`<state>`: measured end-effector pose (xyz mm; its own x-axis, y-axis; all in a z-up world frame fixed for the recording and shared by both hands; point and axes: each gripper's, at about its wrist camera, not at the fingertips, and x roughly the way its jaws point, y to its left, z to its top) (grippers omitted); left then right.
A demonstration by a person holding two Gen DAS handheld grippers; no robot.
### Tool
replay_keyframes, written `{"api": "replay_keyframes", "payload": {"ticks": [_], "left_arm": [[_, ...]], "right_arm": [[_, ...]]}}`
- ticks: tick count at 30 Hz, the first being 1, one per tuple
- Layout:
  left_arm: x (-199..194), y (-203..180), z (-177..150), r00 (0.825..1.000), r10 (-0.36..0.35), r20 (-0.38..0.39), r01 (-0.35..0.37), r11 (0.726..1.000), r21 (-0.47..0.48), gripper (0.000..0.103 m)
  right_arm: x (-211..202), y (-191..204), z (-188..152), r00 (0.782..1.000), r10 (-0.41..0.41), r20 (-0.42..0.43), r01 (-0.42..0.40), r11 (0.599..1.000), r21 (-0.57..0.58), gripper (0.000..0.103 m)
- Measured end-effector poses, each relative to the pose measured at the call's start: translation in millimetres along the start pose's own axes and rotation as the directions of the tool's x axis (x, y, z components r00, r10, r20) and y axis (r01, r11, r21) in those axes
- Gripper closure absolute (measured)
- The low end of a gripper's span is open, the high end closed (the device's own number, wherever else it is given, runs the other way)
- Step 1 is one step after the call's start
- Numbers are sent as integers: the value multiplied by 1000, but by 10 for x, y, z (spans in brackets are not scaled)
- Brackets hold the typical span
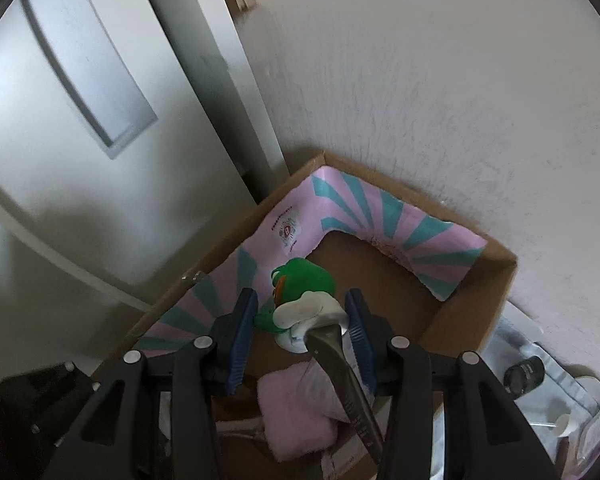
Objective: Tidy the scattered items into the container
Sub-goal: 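Carry both items into the cardboard box and open both tools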
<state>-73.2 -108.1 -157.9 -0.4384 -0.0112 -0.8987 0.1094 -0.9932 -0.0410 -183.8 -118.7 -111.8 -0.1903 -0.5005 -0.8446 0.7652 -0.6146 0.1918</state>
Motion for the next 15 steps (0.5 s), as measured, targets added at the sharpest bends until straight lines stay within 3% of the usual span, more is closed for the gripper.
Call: {"api": "replay_keyframes", "payload": {"ticks": [6,8,9,10,15], "left_arm": [[64,39,18,1000,1,-20,-1,1000,-13,63],[90,43,25,999,10,-36,-11,1000,-17,46],[95,46,26,999,17,-39,-18,1000,-20,19],[85,51,24,999,23,-33,-24,999,-24,4],[-38,29,46,1000,-3,-3,3,1000,-28,4]], "right_arm": [[114,10,38,1000,1,-29,-2,1000,-13,61],[151,16,46,999,-8,-42,8,1000,-11,61],[167,18,51,999,-16,-50,15,1000,-11,61],[176,20,57,998,-24,-55,23,1000,-11,60],[25,28,74,999,-47,-20,47,999,-26,36]]}}
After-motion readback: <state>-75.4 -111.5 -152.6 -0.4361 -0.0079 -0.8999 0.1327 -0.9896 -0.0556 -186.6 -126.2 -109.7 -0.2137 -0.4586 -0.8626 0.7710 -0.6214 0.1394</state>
